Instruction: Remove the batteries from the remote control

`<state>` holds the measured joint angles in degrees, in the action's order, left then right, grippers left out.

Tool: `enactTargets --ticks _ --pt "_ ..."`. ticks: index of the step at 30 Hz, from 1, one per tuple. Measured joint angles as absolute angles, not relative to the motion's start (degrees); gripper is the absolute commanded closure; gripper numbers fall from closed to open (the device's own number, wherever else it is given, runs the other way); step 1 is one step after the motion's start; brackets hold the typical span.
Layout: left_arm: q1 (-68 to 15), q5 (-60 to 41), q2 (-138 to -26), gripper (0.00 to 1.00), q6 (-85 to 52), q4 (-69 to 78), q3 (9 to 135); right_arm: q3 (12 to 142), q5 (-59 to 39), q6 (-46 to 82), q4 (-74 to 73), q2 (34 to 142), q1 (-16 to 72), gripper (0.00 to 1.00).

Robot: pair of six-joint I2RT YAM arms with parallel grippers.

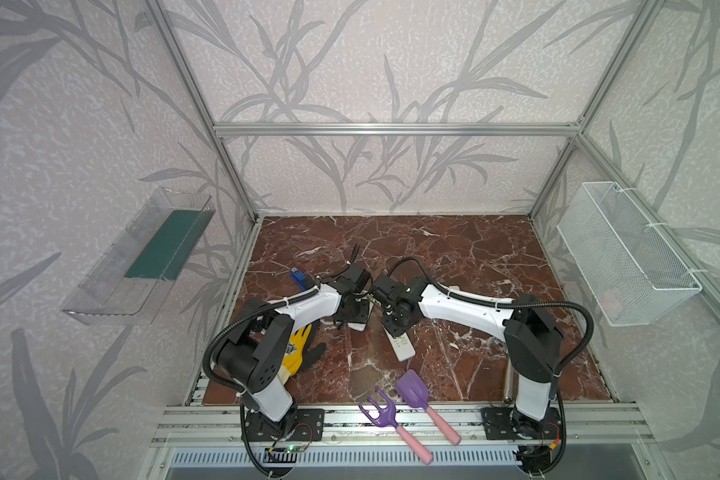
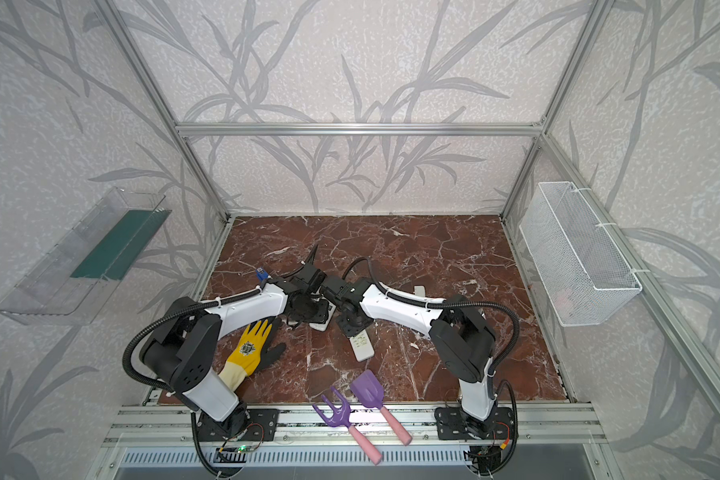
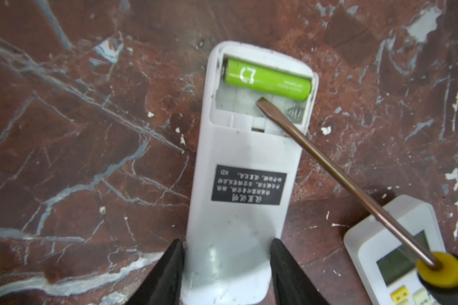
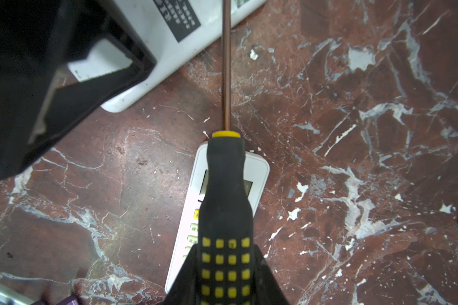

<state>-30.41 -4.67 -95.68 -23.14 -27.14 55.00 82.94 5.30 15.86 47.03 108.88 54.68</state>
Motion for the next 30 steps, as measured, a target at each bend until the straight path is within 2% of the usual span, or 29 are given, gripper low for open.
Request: enactTargets --ticks 7,13,16,19,25,30 --pt "-30.3 -4.7 -96.2 0.50 -23.2 -24.7 55.0 85.8 5.8 15.9 49.3 111.0 54.7 1.00" --pt "-30.5 -5.6 -97.6 0.31 -22.6 -22.9 54.4 86.1 5.9 16.1 49.7 111.5 54.7 1.00" --pt "-31.0 -5.6 -97.6 0.27 -21.7 -22.5 54.4 86.1 6.0 16.2 49.6 111.7 54.7 1.00" --pt "-31.4 -5.0 -97.6 0.32 -21.4 -22.4 54.3 86.1 6.0 16.3 49.6 111.7 54.7 1.00" --pt "-31.7 -3.8 -97.6 0.53 -21.1 -22.0 54.0 86.1 5.9 16.3 49.4 111.7 54.7 1.00" --pt "-31.9 -3.5 -97.7 0.59 -21.2 -21.7 53.9 85.9 5.8 16.8 49.1 111.7 54.7 1.00"
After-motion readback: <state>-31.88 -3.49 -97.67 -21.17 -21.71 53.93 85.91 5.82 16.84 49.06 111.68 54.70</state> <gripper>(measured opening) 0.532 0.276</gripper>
